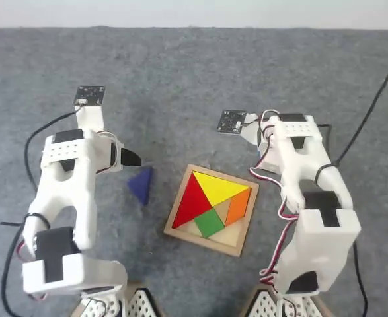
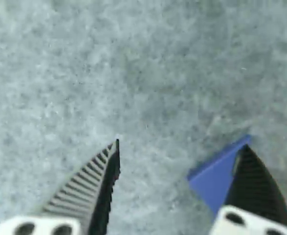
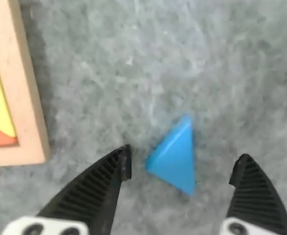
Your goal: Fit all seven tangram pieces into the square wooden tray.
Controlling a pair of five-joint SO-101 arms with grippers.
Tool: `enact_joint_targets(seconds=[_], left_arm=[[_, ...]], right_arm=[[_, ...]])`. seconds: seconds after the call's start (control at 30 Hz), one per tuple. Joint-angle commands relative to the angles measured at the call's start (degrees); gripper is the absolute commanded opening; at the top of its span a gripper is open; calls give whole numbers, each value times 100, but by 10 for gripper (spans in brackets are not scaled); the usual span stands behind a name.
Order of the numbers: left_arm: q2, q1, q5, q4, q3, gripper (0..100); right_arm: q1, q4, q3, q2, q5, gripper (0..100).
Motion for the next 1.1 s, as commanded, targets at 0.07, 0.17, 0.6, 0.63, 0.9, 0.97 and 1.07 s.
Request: enact_joint_targets(seconds=[0.07,0.17,0.6,0.63,0.9,0.97,1.07], left_arm=[[-105,-35,26,-88,-84,355],[-105,-35,26,-88,-84,355],[-105,-35,35,-79,-66,355],[-105,-35,35,-79,-66,355],[-105,-35,44,-79,-75,355],[-105,-44,44,-79,-75,355],[-105,-44,44,-79,-66,355]], right_arm=[[-13,-110,-308,4,440,214],[-13,-101,-299,-13,536,175],[-4,1429,-1354,4,-580,131],[-4,1552,-1424,4,-695,125],[-303,2308,-1574,-92,-1749,122],[-462,2580,-1635,-198,-2084,122],[-708,2985,-1741,-426,-2884,122]])
